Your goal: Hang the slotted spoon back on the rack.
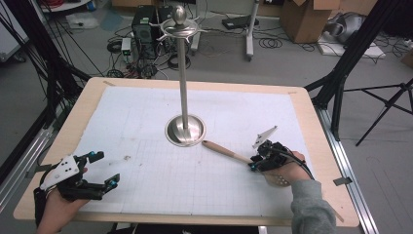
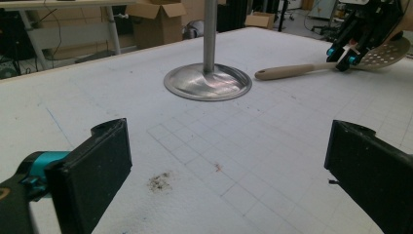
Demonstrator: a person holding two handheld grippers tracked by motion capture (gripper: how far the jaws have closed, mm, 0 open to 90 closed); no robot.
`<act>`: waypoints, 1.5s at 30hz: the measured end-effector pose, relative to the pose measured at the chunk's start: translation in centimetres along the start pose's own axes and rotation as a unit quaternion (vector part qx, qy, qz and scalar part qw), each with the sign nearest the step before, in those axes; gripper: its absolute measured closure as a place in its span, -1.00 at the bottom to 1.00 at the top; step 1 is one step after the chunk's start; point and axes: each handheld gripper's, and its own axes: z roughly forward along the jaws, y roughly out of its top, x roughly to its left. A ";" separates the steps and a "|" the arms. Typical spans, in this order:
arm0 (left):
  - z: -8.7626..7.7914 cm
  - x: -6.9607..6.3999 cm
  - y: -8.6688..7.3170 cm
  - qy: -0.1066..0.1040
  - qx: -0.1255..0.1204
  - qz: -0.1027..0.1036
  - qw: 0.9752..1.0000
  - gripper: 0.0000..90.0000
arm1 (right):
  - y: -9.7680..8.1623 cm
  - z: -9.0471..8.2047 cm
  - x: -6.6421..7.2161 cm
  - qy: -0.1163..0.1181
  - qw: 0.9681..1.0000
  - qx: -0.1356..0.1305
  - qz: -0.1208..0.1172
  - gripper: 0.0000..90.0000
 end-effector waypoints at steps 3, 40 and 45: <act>0.0 0.0 0.0 0.000 0.002 0.000 1.000 -0.92 | -0.1 -0.1 0.0 -0.002 1.000 0.002 -0.004 0.51; -0.2 0.1 0.1 0.001 0.000 0.002 1.000 -0.92 | 0.3 -1.5 0.9 0.007 0.999 -0.044 0.000 0.74; -0.2 0.1 0.1 0.002 0.000 0.001 1.000 -0.92 | 0.1 -2.4 0.8 0.004 0.997 -0.072 0.006 0.74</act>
